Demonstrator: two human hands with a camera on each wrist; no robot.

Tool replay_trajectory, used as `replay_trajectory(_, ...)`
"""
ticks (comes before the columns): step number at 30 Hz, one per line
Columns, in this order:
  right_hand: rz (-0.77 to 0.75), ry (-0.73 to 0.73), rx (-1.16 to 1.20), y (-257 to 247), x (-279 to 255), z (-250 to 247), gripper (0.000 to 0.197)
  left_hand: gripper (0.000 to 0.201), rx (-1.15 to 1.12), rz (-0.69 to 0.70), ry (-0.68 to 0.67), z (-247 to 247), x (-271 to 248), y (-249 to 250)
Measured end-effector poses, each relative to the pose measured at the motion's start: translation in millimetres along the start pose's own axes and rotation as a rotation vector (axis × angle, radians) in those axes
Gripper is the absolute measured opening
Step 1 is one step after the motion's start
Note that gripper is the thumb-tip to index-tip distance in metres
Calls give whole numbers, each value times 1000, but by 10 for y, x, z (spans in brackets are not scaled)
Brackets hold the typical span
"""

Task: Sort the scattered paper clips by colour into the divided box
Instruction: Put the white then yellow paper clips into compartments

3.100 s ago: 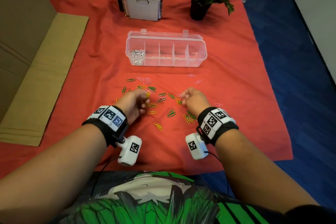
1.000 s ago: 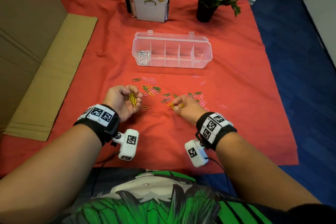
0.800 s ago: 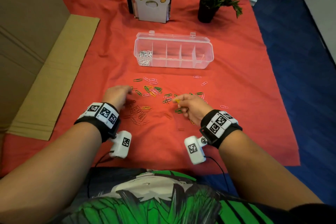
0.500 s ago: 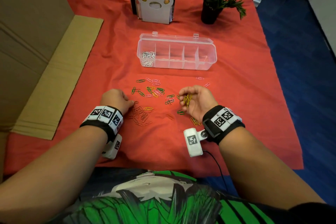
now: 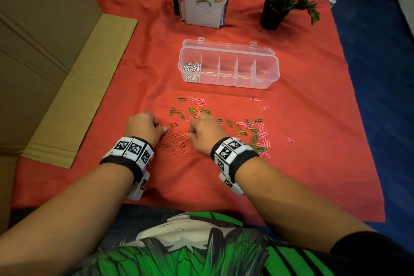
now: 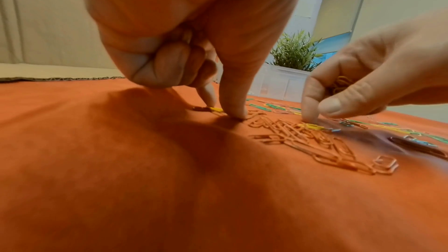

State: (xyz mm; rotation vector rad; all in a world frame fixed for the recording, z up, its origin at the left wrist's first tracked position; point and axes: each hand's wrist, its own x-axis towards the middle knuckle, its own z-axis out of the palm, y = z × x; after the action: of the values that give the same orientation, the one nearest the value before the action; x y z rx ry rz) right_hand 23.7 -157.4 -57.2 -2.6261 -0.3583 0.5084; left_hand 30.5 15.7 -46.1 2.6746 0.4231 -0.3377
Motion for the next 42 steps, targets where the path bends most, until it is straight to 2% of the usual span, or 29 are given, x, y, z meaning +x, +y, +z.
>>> replay_trajectory(4,-113,47,-201,-125,-1,91,26,29,-7,5,39,-11,-15,-41)
replay_trajectory(6,-103,35,-236,-115,10,81,28,30,32,1,36,-32,-3,-66)
replay_trajectory(8,-32,-6,-182,-48,51,29,28,29,61,7,3,-43,22,-69)
replay_trajectory(12,202,-64,219,120,115,-185,11,19,32,19,-48,1,85,-1)
replay_trajectory(14,284,-23,493,225,133,-254,25,22,29,31,-57,31,105,21)
replay_trajectory(17,390,50,937,347,103,-342,29,20,-35,79,-89,72,130,58)
replay_trajectory(19,455,35,1237,385,87,-419,28,16,-211,55,-169,55,115,150)
replay_trajectory(21,523,12,1499,386,81,-506,22,15,-557,-67,-307,7,94,271)
replay_trajectory(22,546,3,1540,379,95,-525,20,11,-756,-159,-382,-12,88,323)
replay_trajectory(23,545,2,1482,367,121,-520,19,10,-950,-251,-452,-35,83,361)
replay_trajectory(25,459,-7,1084,324,177,-483,21,14,-1196,-330,-558,-95,75,408)
replay_trajectory(27,325,-48,664,260,214,-472,23,18,-1243,-334,-577,-95,103,446)
replay_trajectory(28,271,-61,527,239,229,-454,25,19,-1224,-339,-562,-65,120,469)
replay_trajectory(30,217,-62,364,240,254,-400,30,21,-1123,-306,-485,19,160,524)
replay_trajectory(32,236,9,332,293,271,-362,33,18,-899,-157,-371,89,191,565)
replay_trajectory(35,293,125,330,383,289,-378,33,12,-431,91,-182,148,237,594)
replay_trajectory(37,274,102,262,358,277,-400,27,20,-247,146,-105,166,266,606)
replay_trajectory(39,219,70,169,282,279,-373,18,23,-161,161,-68,192,286,606)
replay_trajectory(42,162,50,47,162,295,-275,22,18,-108,153,-74,208,284,578)
